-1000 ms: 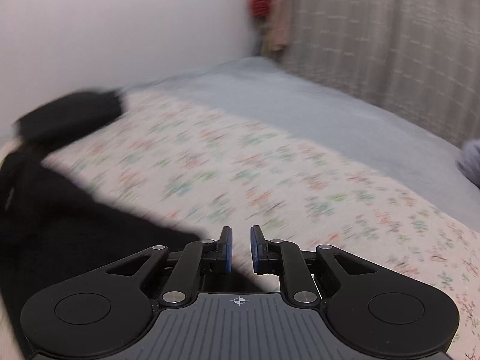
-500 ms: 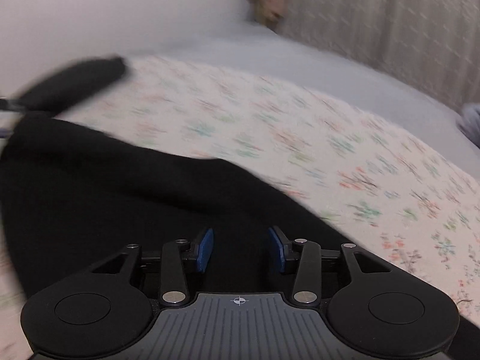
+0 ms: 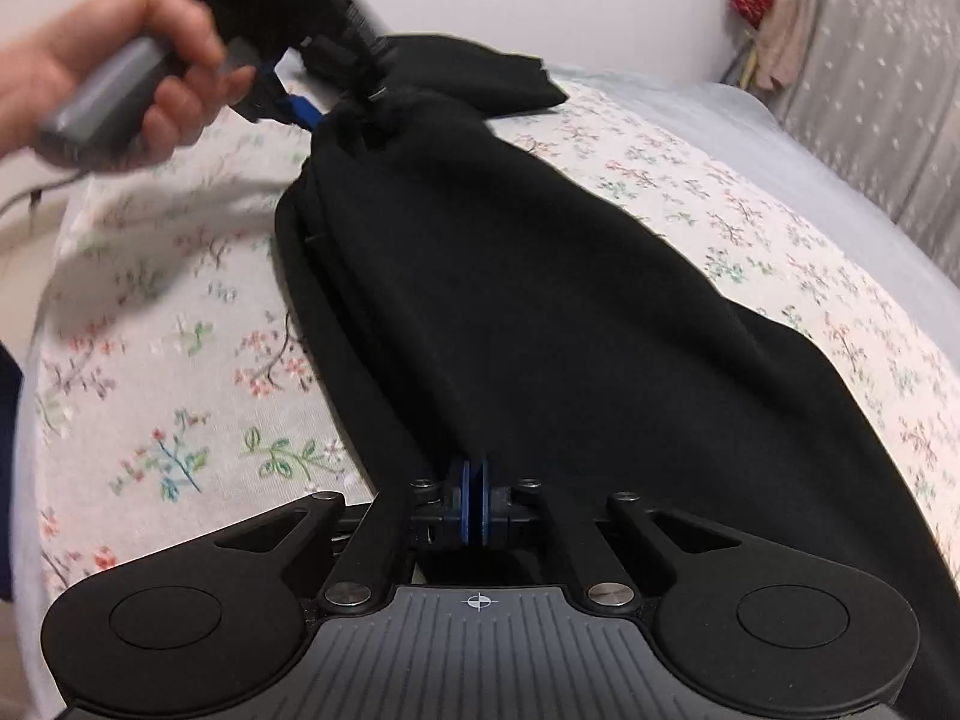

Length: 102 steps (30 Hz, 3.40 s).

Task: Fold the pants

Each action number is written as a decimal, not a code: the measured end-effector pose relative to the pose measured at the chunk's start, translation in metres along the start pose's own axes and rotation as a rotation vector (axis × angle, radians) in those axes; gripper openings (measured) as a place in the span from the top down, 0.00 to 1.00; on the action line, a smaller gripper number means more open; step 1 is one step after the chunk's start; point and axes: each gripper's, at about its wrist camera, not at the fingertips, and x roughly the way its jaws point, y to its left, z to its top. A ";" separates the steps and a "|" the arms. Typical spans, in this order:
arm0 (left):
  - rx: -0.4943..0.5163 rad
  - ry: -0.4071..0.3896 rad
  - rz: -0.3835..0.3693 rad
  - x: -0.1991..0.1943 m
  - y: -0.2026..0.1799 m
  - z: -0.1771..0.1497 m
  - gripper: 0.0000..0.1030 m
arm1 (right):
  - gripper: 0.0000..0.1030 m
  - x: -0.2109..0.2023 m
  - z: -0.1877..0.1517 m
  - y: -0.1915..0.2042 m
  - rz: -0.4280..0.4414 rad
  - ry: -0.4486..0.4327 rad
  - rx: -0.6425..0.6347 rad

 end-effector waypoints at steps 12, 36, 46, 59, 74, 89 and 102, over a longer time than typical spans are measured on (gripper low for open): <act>0.023 0.169 0.181 0.019 0.020 -0.010 0.35 | 0.98 0.011 -0.025 0.019 0.029 0.037 0.037; -0.052 -0.200 0.165 -0.023 0.000 0.020 0.14 | 0.45 0.068 -0.014 -0.185 -0.138 0.035 0.394; 0.374 0.121 -0.163 0.051 -0.125 -0.050 0.14 | 0.42 -0.064 -0.124 -0.280 -0.317 0.085 0.590; 0.698 0.251 -0.227 0.084 -0.194 -0.130 0.14 | 0.36 -0.111 -0.210 -0.312 -0.469 0.170 0.816; 0.756 0.235 -0.113 0.150 -0.267 -0.143 0.14 | 0.29 -0.112 -0.219 -0.316 -0.417 0.137 0.884; 0.707 0.248 -0.201 0.069 -0.240 -0.133 0.21 | 0.29 -0.140 -0.244 -0.334 -0.513 0.154 0.985; 0.531 0.194 -0.129 0.087 -0.168 -0.103 0.21 | 0.28 -0.140 -0.225 -0.320 -0.613 0.221 0.899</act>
